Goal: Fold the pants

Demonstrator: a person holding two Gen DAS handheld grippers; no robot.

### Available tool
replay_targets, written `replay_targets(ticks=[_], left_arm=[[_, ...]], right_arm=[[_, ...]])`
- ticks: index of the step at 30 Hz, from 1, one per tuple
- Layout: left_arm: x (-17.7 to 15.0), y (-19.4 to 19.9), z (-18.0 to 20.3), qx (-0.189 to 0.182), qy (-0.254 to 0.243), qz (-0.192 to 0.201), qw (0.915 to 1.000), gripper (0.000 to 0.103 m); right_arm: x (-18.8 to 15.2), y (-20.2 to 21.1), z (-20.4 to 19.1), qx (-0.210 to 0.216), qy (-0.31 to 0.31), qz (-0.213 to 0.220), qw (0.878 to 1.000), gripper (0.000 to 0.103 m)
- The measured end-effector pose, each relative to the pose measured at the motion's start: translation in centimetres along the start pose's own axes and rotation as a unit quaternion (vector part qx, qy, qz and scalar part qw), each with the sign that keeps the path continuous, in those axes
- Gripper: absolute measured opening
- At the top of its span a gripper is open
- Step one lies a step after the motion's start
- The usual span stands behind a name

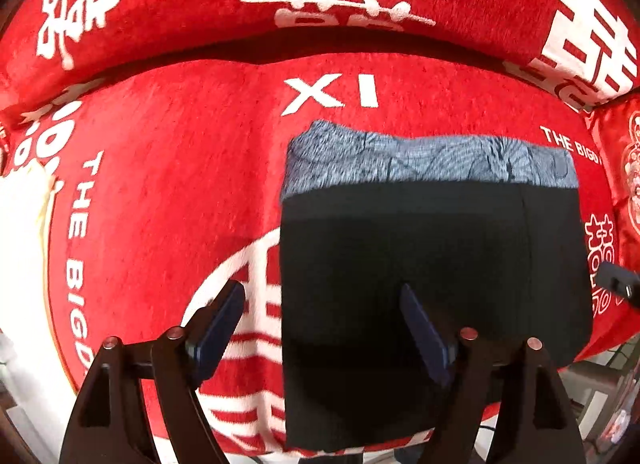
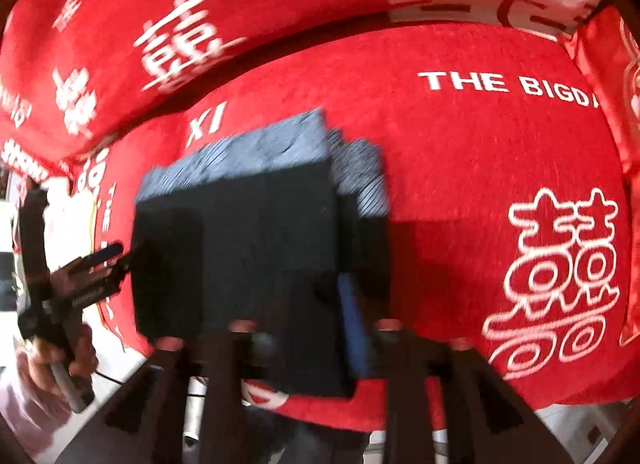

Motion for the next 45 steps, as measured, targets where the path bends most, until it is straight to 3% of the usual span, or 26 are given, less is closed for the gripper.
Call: replay_targets(ticks=[1,5,8,11,16,24,26,34,45], left_arm=[[-0.3,0.2,0.0,0.004,0.0,-0.001,1.0,0.103],[-1.7,0.9,0.2,0.012,0.0,0.0,0.9999,0.103],[-2.7,1.2,0.4,0.018,-0.003,-0.008,0.9998,0.103],[-3.8,2.4,0.5,0.017,-0.006,-0.003,0.9998,0.103],[-5.7,4.9,0.6,0.008,-0.01,0.003,0.9999,0.103],[-9.1,10.1,0.1,0.017,-0.016,0.022,0.9995,0.103],[-9.9,11.3,-0.2,0.021,-0.017,0.023,0.9994,0.103],[-12.2,15.4,-2.1,0.037,-0.014,0.033,0.9987,0.103],[-12.2,17.8,-2.9,0.056,-0.009,0.038,0.9977,0.103]], right_arm=[[-0.9,0.0,-0.8,-0.006,0.012,0.005,1.0,0.051],[-3.1,-2.3,-1.4,-0.036,0.035,-0.023,0.998,0.051],[-4.1,-3.1,-0.2,-0.045,0.028,-0.022,0.998,0.058],[-4.6,-2.4,0.5,-0.052,-0.004,-0.026,0.998,0.072],[-6.6,-0.3,-0.2,-0.075,-0.023,-0.037,0.996,0.078],[-9.4,4.1,-4.1,-0.074,-0.025,0.003,0.997,0.09],[-9.8,4.9,-5.3,-0.077,-0.022,0.01,0.997,0.102],[-11.8,7.9,-9.6,-0.075,-0.031,0.012,0.997,0.103],[-10.4,9.9,-13.0,-0.089,0.013,0.002,0.996,0.103]])
Point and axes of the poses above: each gripper's, at about its wrist camera, not at the fingertips, and y roughly against the way its jaws point, z to its right, x to its top, the point moved 3 cm from there along -y, roughly the way its jaws point, and after that the axes turned 12 degrees about x, right-handed, at the moved point
